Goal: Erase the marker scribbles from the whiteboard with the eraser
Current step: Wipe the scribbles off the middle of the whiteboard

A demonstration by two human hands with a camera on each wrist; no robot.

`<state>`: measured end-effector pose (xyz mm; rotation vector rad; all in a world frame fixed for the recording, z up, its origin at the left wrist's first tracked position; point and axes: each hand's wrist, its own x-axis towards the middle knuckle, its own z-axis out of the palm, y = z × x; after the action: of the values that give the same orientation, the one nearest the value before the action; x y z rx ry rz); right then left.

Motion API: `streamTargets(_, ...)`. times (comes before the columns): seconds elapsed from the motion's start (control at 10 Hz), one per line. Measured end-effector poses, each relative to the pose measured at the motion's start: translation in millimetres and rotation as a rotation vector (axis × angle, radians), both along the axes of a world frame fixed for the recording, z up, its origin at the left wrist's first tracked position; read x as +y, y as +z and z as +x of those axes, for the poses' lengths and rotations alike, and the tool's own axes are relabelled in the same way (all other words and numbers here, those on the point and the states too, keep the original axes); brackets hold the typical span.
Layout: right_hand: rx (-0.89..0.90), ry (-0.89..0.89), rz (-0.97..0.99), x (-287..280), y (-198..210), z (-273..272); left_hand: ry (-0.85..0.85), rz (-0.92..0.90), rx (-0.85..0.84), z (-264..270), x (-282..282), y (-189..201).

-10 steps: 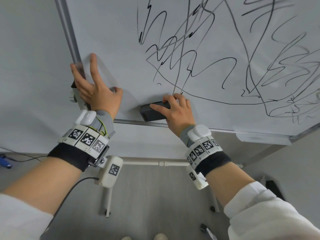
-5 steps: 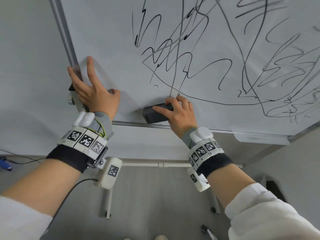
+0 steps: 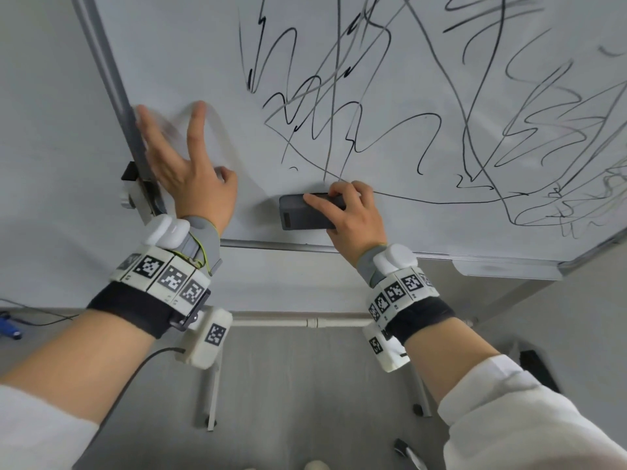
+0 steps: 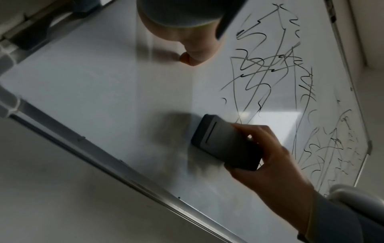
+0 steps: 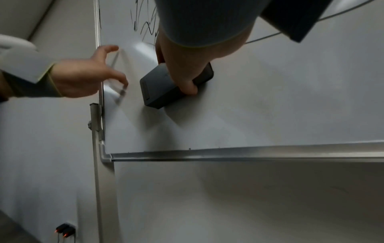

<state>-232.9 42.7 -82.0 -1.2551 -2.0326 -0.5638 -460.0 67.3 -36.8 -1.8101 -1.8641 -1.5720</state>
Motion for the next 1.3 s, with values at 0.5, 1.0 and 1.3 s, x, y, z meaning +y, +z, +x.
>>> streamTargets(0.5,0.067,-0.026,0.069,2.3,30.5,14.3,0.008,-0.021,-0.046,20.8,-3.1,12.2)
streamTargets(1.0,0.058,-0.036,0.054,3.8,18.2,27.9,0.015,-0.015,-0.058,26.7,-1.5,8.9)
streamTargets(1.3,-0.037,0.009,-0.062,-5.8,-15.6,34.7,0.017,-0.012,-0.053,25.6,-1.0,8.4)
